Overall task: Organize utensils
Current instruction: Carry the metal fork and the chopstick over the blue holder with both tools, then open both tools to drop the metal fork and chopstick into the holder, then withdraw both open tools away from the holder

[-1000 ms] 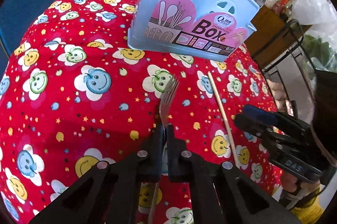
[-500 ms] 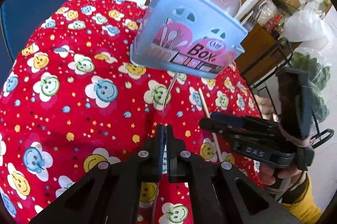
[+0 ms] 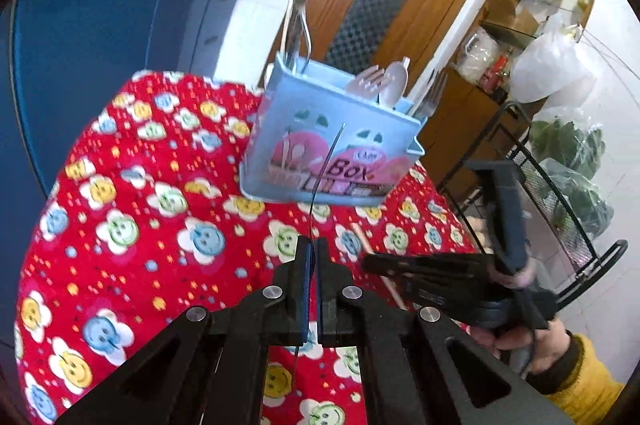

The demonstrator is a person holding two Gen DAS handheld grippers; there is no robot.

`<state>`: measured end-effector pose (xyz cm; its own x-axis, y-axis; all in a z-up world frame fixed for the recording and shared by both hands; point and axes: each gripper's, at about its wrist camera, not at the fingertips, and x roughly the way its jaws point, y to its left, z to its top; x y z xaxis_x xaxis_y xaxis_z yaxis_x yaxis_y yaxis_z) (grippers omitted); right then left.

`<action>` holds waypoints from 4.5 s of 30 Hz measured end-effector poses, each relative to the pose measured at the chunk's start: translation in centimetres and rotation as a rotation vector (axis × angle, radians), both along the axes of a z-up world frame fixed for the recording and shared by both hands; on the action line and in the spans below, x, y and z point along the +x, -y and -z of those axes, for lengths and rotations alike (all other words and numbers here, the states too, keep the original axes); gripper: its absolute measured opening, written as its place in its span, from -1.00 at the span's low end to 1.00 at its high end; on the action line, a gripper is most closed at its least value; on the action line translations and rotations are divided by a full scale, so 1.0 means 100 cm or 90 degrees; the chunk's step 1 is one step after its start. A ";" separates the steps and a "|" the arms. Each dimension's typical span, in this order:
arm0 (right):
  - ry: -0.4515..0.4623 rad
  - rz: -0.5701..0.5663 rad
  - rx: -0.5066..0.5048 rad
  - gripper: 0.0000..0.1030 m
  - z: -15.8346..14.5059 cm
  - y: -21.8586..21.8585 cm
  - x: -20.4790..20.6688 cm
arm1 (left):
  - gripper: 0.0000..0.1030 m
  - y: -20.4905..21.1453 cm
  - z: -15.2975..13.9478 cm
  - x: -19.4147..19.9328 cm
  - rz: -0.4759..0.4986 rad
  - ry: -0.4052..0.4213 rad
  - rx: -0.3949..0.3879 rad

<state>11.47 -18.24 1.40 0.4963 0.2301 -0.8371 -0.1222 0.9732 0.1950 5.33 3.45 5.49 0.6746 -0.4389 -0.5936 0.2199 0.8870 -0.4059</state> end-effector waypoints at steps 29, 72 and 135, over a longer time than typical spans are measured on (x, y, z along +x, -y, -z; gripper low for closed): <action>0.298 0.091 0.117 -0.88 -0.122 0.054 -0.027 | -0.98 -0.003 -0.089 0.038 -0.025 0.125 0.010; 0.387 0.094 0.011 -0.88 -0.140 0.056 0.057 | -0.97 0.024 -0.080 0.144 -0.055 0.166 0.011; 0.352 0.106 0.021 0.45 -0.098 0.016 -0.072 | 0.32 0.025 -0.053 0.002 -0.104 0.153 0.145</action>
